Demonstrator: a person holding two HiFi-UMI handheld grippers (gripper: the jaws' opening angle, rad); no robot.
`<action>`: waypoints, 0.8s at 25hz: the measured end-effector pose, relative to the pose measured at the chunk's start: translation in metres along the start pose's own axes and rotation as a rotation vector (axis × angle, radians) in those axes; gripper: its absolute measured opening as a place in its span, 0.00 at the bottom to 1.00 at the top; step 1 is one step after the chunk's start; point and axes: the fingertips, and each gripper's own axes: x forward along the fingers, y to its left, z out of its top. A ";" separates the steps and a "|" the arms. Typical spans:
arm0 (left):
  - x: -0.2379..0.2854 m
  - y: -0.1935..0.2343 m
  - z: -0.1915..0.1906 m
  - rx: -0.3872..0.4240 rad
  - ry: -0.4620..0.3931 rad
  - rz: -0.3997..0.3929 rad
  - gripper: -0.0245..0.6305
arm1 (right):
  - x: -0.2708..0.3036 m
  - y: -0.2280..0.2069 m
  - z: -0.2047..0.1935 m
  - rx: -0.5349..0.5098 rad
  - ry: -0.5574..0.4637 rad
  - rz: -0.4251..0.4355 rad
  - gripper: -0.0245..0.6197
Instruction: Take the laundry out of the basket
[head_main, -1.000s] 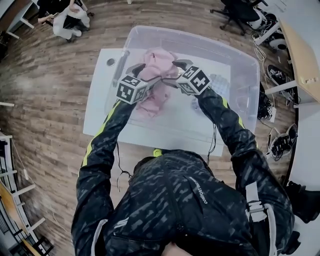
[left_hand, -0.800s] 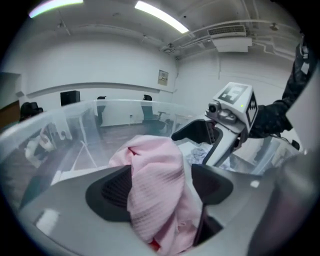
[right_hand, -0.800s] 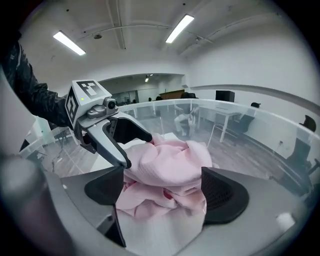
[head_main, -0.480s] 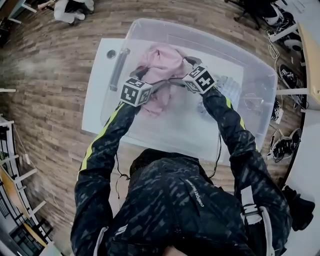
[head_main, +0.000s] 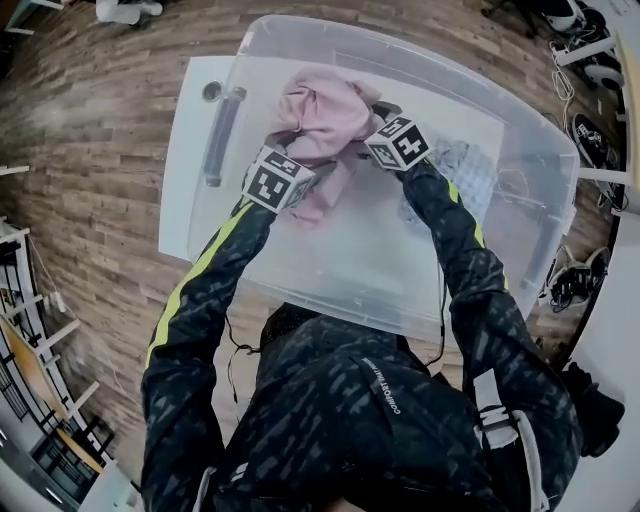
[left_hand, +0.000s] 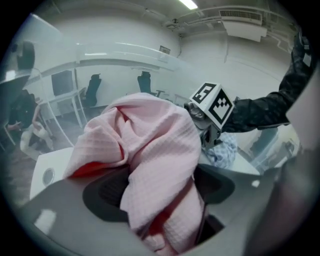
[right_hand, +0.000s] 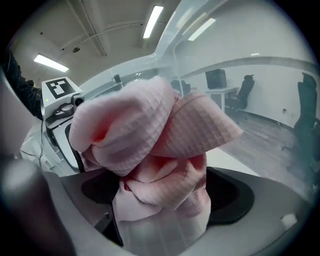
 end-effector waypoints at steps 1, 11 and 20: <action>0.003 -0.001 -0.002 0.001 0.009 -0.004 0.63 | 0.005 0.001 -0.002 0.002 -0.001 0.008 0.86; 0.029 0.007 -0.010 -0.044 0.005 -0.024 0.66 | 0.035 0.001 -0.007 0.036 -0.094 0.092 0.85; 0.042 0.010 -0.015 -0.069 -0.010 -0.050 0.73 | 0.047 0.019 -0.003 -0.016 -0.153 0.142 0.58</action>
